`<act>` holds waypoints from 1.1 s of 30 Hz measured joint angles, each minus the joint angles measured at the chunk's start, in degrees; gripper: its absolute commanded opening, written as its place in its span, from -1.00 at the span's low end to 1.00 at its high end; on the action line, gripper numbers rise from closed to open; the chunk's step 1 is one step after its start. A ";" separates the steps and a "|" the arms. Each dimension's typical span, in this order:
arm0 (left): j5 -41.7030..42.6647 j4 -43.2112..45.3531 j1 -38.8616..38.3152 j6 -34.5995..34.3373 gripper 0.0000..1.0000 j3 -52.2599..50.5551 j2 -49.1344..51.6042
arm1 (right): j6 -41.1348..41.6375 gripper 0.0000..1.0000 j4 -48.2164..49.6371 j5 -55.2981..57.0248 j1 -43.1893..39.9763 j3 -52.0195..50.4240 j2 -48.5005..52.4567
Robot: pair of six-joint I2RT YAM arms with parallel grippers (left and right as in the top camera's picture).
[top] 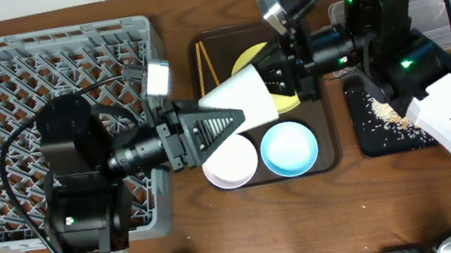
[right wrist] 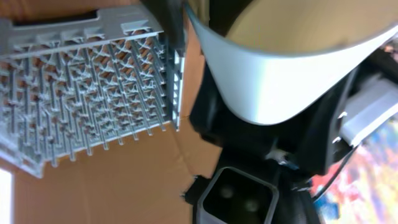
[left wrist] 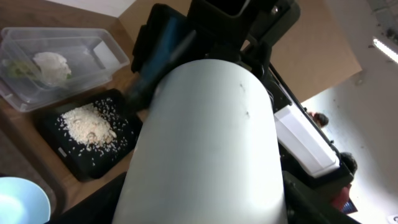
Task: Sort waste into correct bins and load items into the dishwasher
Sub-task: 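Hand the white cup from the right gripper to the left gripper, then place the white cup into the dish rack with the left gripper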
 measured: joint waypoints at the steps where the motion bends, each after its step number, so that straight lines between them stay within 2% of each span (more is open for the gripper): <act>1: -0.59 0.02 -0.17 0.02 -0.05 0.00 0.00 | 0.11 0.15 -0.02 0.42 0.02 0.00 0.00; 3: -1.70 0.07 -0.44 0.26 -0.07 0.00 0.00 | 0.50 0.56 -0.04 1.25 0.07 0.00 0.00; 7: -5.75 -1.42 -0.55 1.60 -0.10 0.02 -0.28 | 0.68 0.83 -0.98 2.82 -0.79 0.00 0.17; 11: -11.85 -8.35 -0.61 4.39 -0.11 0.11 -0.66 | 0.72 0.89 -5.38 5.35 -3.30 0.00 0.33; 14: -20.15 -15.39 -0.70 7.13 -0.11 0.15 -0.79 | 0.70 0.90 -11.98 9.09 -5.60 0.00 0.50; 18: -36.72 -24.92 -0.04 9.42 -0.11 0.09 -1.20 | -0.33 0.91 -22.86 13.62 -5.84 0.04 0.50; 24: -62.03 -37.22 2.78 10.60 -0.06 0.11 -3.48 | -4.04 0.94 -38.64 27.21 -3.32 0.04 0.52; 29: -77.85 -46.34 6.40 8.33 -0.02 0.09 -3.06 | -6.12 0.96 -43.43 37.64 1.29 0.04 0.52; 33: -86.40 -48.54 10.97 5.81 0.03 0.09 -2.16 | -6.71 0.97 -44.17 42.14 3.98 0.04 0.52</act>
